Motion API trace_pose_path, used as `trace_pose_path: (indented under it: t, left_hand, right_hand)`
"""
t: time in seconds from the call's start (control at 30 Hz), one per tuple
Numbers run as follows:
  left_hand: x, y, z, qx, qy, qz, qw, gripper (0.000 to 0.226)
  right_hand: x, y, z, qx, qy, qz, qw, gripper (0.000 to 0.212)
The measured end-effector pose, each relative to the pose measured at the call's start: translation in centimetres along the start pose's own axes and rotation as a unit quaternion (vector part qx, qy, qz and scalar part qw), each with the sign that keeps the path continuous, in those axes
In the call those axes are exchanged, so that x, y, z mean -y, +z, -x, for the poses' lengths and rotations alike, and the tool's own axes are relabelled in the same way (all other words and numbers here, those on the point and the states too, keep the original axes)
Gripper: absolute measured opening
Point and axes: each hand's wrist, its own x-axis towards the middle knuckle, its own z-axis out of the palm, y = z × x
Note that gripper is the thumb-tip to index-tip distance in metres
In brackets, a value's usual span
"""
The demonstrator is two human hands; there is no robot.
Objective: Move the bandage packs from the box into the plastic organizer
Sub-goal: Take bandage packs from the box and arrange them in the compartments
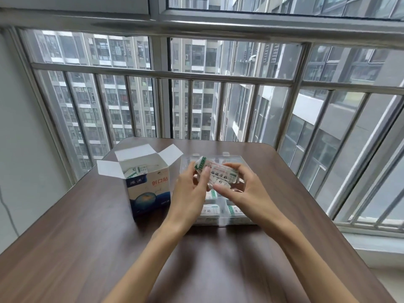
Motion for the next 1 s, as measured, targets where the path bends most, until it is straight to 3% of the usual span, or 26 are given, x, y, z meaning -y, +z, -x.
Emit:
trace_pose_path:
  t: [0.13,0.33,0.67,0.8,0.9,1.0]
  left_hand:
    - [0.5,0.2,0.0,0.007,-0.003,-0.021,1.000,0.013]
    - [0.7,0.0,0.2,0.041,-0.009,0.003,0.999,0.006]
    - [0.6,-0.1,0.6,0.095,-0.007,0.016,0.995,0.016]
    - [0.5,0.3,0.5,0.034,0.026,0.033,0.999,0.026]
    - [0.5,0.6,0.2,-0.045,0.092,0.009,0.995,0.038]
    - [0.5,0.9,-0.2,-0.075,0.083,0.032,0.993,0.043]
  right_hand:
    - [0.0,0.0,0.2,0.005,-0.010,-0.034,0.999,0.049]
    - [-0.1,-0.8,0.6,-0.001,-0.008,-0.058,0.998,0.031]
    - [-0.1,-0.3,0.4,-0.013,0.060,-0.152,0.986,0.019]
    - [0.0,-0.1,0.7,-0.013,0.038,-0.091,0.995,0.023]
    - [0.4,0.0,0.9,0.010,0.037,-0.113,0.993,0.022]
    - [0.5,0.1,0.9,0.023,0.037,-0.134,0.990,0.023]
